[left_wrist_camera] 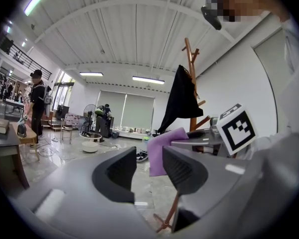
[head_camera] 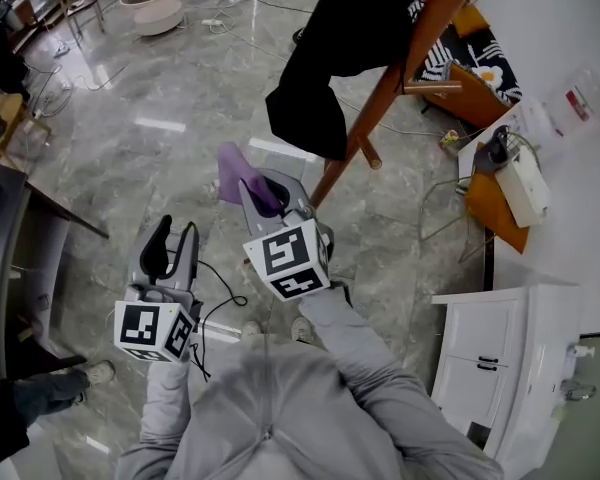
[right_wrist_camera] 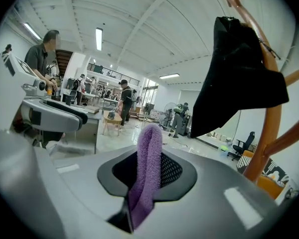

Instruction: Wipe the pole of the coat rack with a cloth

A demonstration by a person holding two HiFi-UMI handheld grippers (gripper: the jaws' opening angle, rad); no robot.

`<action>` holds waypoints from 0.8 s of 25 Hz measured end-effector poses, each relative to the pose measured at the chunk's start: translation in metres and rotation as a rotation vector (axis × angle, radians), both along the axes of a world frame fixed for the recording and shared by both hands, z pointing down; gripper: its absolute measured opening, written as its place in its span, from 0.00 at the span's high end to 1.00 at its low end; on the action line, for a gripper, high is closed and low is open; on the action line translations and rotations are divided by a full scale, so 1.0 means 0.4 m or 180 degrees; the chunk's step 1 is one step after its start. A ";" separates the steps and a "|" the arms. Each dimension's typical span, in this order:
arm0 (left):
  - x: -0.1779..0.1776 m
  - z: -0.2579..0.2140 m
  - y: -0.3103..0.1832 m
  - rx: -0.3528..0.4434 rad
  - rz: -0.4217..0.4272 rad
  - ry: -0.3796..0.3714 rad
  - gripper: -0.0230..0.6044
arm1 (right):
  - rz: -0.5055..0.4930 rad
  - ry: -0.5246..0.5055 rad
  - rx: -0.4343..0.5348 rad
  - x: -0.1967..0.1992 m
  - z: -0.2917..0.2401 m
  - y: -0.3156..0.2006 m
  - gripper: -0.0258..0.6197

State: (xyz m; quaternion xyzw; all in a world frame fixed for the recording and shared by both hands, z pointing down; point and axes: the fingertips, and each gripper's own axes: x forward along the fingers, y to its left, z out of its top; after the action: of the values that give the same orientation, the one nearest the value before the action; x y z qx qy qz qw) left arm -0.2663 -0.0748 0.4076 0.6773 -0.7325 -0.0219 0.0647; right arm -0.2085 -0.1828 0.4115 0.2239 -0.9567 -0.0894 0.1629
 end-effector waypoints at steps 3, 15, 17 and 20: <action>0.009 -0.003 0.006 -0.0003 0.0002 -0.0003 0.69 | -0.0026 0.0029 -0.0035 0.012 0.018 0.020 0.88; 0.085 -0.003 -0.041 0.0007 0.0296 -0.0006 0.69 | 0.0562 -0.0026 -0.0166 0.231 0.039 -0.030 0.88; 0.109 -0.001 -0.057 0.0001 0.0375 0.0002 0.69 | 0.0687 -0.0013 -0.0119 0.281 0.034 -0.043 0.88; 0.146 -0.004 -0.085 0.0001 0.0504 -0.0017 0.69 | 0.0880 -0.0034 -0.0062 0.354 0.021 -0.061 0.88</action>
State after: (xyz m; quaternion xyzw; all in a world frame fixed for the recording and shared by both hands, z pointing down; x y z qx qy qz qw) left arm -0.2078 -0.1086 0.4061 0.7332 -0.6769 -0.0151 0.0642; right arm -0.0669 -0.2071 0.4199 0.3524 -0.9184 -0.0556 0.1708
